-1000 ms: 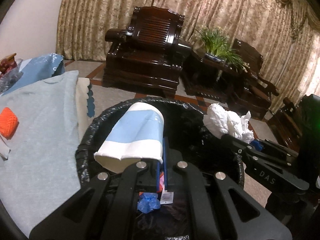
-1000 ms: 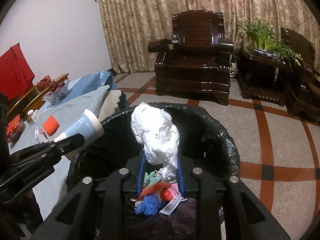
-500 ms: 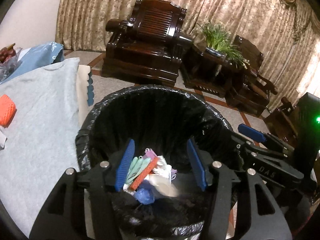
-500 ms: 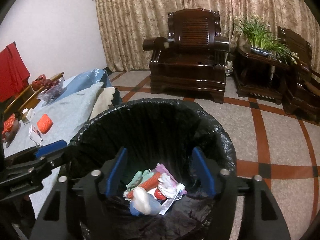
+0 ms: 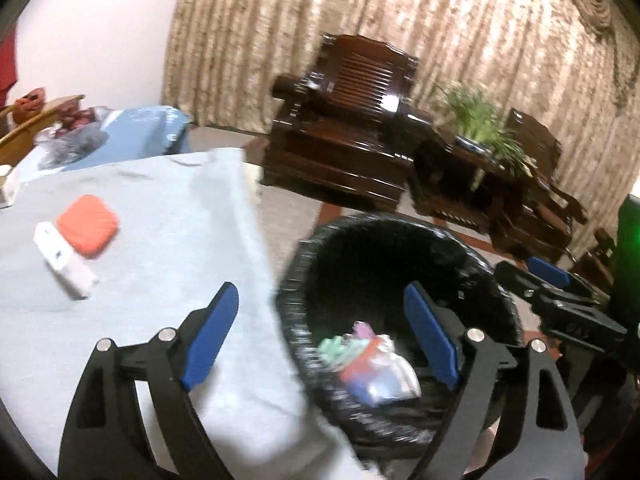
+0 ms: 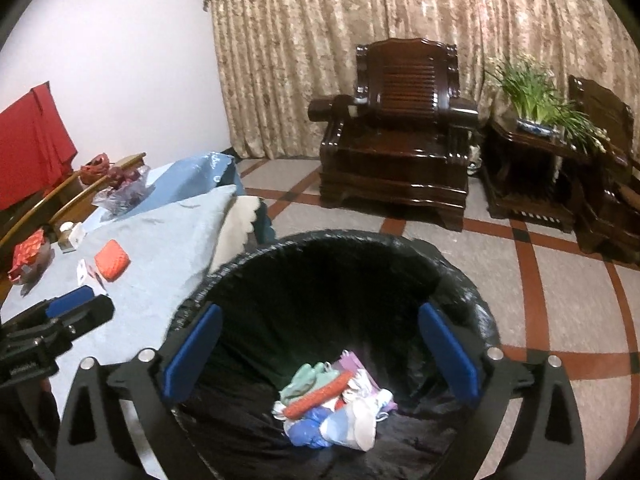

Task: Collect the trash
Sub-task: 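Move both tools back to the table and grasp the white alcohol-pad box with the left tool, then lift the alcohol-pad box with the left tool while the right grasps the orange foam net, then carry the alcohol-pad box and orange foam net over the bin with both tools, then open both tools over the bin to drop the box and foam net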

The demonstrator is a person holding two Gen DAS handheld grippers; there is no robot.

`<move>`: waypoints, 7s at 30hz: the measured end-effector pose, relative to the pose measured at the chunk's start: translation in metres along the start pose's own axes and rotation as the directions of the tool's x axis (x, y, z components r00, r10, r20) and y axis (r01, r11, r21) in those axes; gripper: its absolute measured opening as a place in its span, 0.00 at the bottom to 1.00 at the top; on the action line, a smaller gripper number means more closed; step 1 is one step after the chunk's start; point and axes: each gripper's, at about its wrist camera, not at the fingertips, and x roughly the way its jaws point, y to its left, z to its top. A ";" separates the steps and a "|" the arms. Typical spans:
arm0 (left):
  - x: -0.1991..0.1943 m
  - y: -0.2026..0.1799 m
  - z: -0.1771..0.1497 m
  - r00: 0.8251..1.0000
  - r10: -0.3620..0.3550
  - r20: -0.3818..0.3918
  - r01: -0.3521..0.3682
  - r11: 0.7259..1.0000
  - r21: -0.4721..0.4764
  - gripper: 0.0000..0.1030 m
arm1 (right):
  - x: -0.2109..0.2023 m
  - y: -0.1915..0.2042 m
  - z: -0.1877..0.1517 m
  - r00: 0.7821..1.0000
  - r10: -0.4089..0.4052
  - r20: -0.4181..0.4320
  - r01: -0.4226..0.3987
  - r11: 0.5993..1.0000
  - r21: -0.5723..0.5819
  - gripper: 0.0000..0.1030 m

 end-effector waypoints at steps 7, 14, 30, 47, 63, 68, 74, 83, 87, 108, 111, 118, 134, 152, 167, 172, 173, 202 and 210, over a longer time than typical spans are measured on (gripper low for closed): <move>-0.036 0.061 0.003 0.989 0.137 0.047 -0.135 0.990 -0.051 0.82 | 0.004 0.044 0.009 0.997 0.074 0.014 -0.073 0.997 -0.040 0.94; -0.072 0.125 -0.003 0.958 0.280 0.062 -0.272 0.956 -0.111 0.83 | 0.024 0.112 0.018 0.981 0.192 0.011 -0.190 0.976 -0.110 0.94; -0.085 0.228 -0.008 0.892 0.451 0.043 -0.428 0.870 -0.245 0.83 | 0.114 0.234 0.015 0.943 0.328 -0.052 -0.332 0.925 -0.185 0.94; -0.003 0.229 0.007 0.917 0.398 -0.003 -0.386 0.888 -0.251 0.83 | 0.175 0.233 0.011 0.959 0.265 -0.100 -0.279 0.945 -0.170 0.94; 0.048 0.246 0.008 0.891 0.443 -0.096 -0.451 0.842 -0.296 0.82 | 0.191 0.230 0.014 0.958 0.264 -0.110 -0.280 0.944 -0.173 0.94; 0.042 0.258 0.002 0.901 0.418 -0.114 -0.430 0.838 -0.336 0.59 | 0.192 0.233 0.012 0.956 0.270 -0.117 -0.288 0.941 -0.175 0.94; 0.025 0.269 -0.004 0.906 0.409 -0.110 -0.419 0.831 -0.366 0.35 | 0.192 0.246 0.010 0.949 0.289 -0.127 -0.309 0.932 -0.190 0.94; -0.001 0.295 -0.012 0.880 0.460 -0.116 -0.469 0.807 -0.359 0.28 | 0.199 0.293 0.008 0.929 0.337 -0.156 -0.366 0.898 -0.245 0.94; -0.002 0.305 -0.013 0.877 0.463 -0.128 -0.477 0.804 -0.355 0.30 | 0.208 0.314 0.009 0.924 0.346 -0.164 -0.379 0.888 -0.261 0.94; 0.002 0.343 -0.005 0.838 0.533 -0.114 -0.539 0.776 -0.328 0.28 | 0.267 0.359 0.001 0.884 0.323 -0.338 -0.424 0.858 -0.291 0.68; 0.002 0.341 -0.006 0.837 0.536 -0.115 -0.541 0.776 -0.323 0.28 | 0.262 0.359 0.002 0.882 0.337 -0.330 -0.436 0.849 -0.298 0.55; -0.002 0.332 -0.003 0.843 0.529 -0.101 -0.531 0.786 -0.315 0.28 | 0.247 0.355 0.003 0.864 0.380 -0.331 -0.476 0.830 -0.291 0.26; -0.035 0.255 0.018 0.874 0.485 -0.025 -0.476 0.845 -0.246 0.28 | 0.158 0.305 0.029 0.886 0.410 -0.218 -0.456 0.857 -0.242 0.26; -0.047 0.118 0.032 0.944 0.323 0.064 -0.313 0.941 -0.125 0.28 | 0.050 0.179 0.053 0.947 0.318 -0.044 -0.321 0.933 -0.162 0.26; -0.016 0.021 0.030 0.988 0.149 0.042 -0.149 0.989 -0.021 0.28 | 0.004 0.068 0.042 0.988 0.150 0.021 -0.148 0.986 -0.072 0.26; 0.001 -0.009 0.029 0.995 0.096 0.020 -0.097 0.995 0.026 0.28 | 0.001 0.030 0.028 0.997 0.082 0.008 -0.082 0.996 -0.025 0.26; 0.005 -0.016 0.028 0.996 0.085 0.017 -0.085 0.996 0.035 0.28 | 0.001 0.023 0.026 0.998 0.070 0.005 -0.070 0.997 -0.015 0.26; 0.100 -0.079 -0.004 0.988 -0.036 -0.153 0.055 0.991 0.122 0.51 | 0.037 -0.058 -0.026 0.987 -0.054 -0.151 0.064 0.996 0.064 0.39; 0.087 -0.062 0.006 0.991 -0.021 -0.130 0.031 0.997 0.068 0.58 | 0.035 -0.052 -0.028 0.984 -0.056 -0.170 0.065 0.997 0.049 0.77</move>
